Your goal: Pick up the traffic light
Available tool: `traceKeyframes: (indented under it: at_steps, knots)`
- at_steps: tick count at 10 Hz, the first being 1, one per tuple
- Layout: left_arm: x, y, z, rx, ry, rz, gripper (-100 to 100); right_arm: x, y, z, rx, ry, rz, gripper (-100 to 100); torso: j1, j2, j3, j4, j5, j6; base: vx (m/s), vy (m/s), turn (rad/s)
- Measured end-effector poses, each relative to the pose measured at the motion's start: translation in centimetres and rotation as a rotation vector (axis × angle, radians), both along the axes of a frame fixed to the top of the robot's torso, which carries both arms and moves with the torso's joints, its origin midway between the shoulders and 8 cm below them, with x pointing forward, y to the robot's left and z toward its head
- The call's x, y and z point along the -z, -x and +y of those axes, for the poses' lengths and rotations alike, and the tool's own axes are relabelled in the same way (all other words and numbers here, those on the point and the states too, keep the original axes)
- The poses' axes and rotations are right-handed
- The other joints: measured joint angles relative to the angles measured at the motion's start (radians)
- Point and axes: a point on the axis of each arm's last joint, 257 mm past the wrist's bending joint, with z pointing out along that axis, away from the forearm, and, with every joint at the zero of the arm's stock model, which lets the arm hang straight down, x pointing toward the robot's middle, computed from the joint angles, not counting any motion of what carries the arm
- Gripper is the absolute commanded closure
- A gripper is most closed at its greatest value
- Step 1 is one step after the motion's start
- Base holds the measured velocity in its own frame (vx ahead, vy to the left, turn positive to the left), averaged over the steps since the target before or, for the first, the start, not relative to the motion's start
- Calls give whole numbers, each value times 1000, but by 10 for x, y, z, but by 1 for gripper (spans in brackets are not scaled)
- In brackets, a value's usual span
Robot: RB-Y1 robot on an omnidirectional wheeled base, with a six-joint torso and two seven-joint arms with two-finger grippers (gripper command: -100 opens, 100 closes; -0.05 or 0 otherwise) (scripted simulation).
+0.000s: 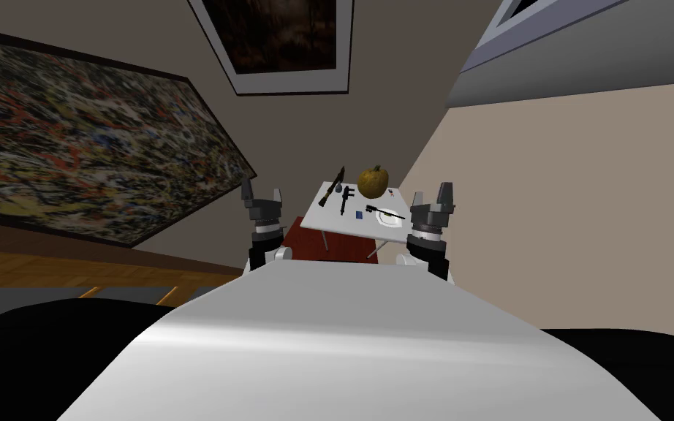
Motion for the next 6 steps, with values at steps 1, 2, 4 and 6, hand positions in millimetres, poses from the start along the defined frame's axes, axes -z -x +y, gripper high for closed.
traceKeyframes:
  at_steps: [1,2,4,6]
  knots:
    - [0,0,0,0,0,0,0,4,-1,2,-3,21,15,-100,0,1,0,0,0,0,-26,11,24]
    - [0,0,0,0,0,0,0,12,-4,3,-6,53,39,-100,0,1,1,0,0,0,-36,15,28]
    - [0,0,0,0,0,0,0,33,-12,5,-10,139,104,-100,1,3,1,1,0,0,-44,20,31]
    - [0,0,0,0,0,0,0,55,-17,7,-10,221,167,-100,1,3,2,1,0,0,-34,11,15]
